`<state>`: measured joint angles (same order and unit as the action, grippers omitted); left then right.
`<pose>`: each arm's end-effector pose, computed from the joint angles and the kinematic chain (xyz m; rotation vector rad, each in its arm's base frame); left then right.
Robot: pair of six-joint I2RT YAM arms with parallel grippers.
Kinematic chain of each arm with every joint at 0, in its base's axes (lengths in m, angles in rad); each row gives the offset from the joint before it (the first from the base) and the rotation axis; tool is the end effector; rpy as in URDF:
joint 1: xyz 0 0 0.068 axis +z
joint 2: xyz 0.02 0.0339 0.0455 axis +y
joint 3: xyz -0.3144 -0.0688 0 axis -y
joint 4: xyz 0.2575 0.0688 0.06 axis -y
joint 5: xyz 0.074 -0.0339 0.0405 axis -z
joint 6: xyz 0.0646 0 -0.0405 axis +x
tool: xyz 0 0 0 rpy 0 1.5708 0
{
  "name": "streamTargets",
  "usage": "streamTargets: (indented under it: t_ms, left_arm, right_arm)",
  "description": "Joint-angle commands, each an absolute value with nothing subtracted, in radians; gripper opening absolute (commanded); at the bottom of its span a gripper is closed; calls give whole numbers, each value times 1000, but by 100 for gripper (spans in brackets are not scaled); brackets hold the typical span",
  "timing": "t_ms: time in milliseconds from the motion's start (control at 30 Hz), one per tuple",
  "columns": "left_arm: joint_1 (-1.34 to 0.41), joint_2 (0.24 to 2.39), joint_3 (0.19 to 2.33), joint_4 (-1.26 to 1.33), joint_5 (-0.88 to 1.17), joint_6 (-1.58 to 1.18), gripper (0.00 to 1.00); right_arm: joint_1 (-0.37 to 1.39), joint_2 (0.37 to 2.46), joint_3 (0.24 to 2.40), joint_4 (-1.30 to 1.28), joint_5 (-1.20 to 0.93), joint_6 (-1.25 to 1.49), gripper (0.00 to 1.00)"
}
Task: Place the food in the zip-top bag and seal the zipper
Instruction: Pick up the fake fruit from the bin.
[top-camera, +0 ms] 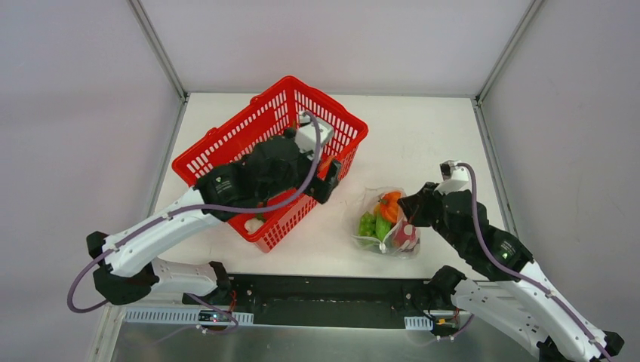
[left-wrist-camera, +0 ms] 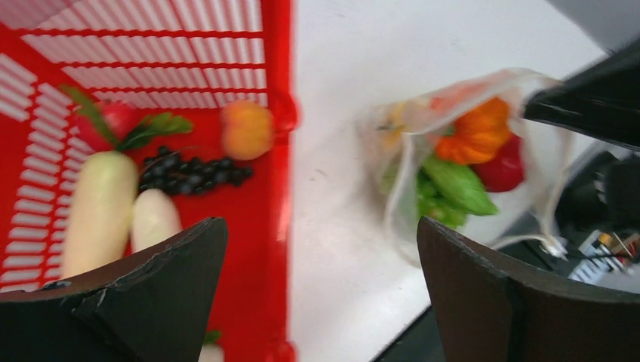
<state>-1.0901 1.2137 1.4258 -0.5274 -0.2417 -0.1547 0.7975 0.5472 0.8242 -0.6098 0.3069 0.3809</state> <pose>0.1428 -0.2404 0.4785 0.7137 1.7878 -0.6220 0.0914 0.0657 0.3609 -0.1889 1.9108 0.5101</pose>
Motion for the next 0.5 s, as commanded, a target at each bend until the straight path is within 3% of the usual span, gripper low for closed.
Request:
streamTargets:
  t_ms: [0, 200, 467]
  left_arm:
    - [-951, 1123, 1380, -621, -311, -124, 99]
    - [-629, 1120, 1276, -547, -142, -187, 99]
    - [-577, 1334, 1279, -490, -85, -274, 98]
  right_arm:
    - [802, 520, 829, -538, 331, 392, 0]
    - [802, 498, 821, -515, 331, 400, 0]
    - [802, 506, 822, -517, 341, 406, 0]
